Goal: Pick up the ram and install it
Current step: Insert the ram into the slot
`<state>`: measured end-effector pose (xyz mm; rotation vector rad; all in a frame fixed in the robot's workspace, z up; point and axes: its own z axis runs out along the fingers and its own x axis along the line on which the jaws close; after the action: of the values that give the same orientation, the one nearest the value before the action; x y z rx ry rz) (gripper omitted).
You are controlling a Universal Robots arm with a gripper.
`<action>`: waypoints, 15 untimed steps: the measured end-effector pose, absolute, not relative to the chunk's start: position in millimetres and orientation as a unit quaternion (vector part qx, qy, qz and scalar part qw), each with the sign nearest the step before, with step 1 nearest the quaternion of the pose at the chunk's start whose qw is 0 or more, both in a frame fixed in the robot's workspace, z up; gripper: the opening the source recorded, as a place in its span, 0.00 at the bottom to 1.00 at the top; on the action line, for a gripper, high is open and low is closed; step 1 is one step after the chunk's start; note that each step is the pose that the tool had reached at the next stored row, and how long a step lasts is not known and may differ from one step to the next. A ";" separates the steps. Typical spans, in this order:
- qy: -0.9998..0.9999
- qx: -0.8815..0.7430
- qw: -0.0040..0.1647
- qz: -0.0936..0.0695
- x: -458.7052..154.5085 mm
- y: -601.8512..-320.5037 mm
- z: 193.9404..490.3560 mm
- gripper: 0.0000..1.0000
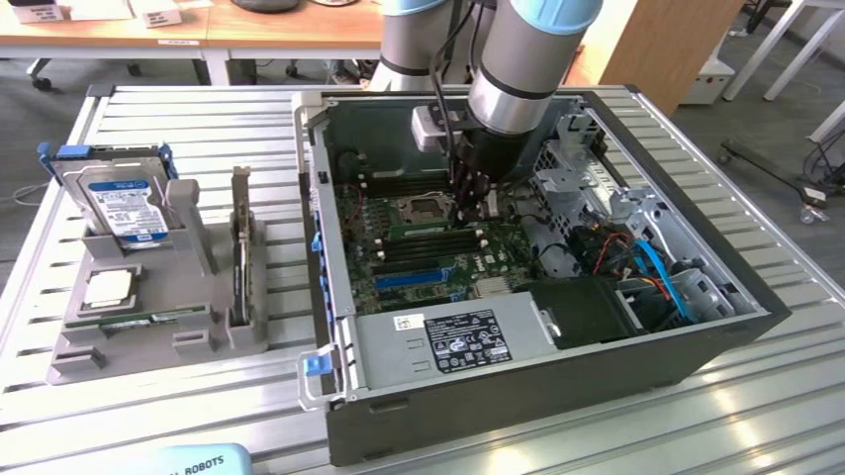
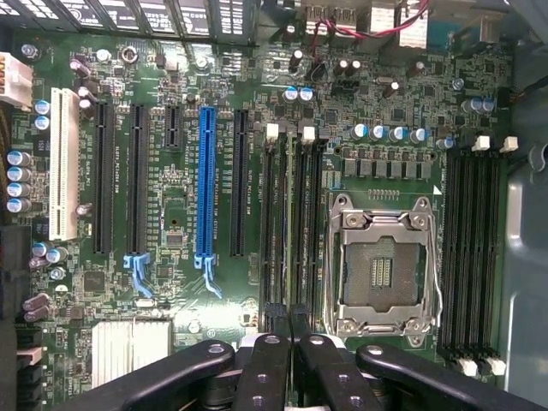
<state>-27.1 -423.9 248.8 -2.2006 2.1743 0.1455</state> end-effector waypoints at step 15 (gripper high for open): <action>0.702 -0.710 0.022 0.047 -27.2 -426.6 246.8 0.12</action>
<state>-27.2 -426.6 246.8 -2.2008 2.1747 0.1452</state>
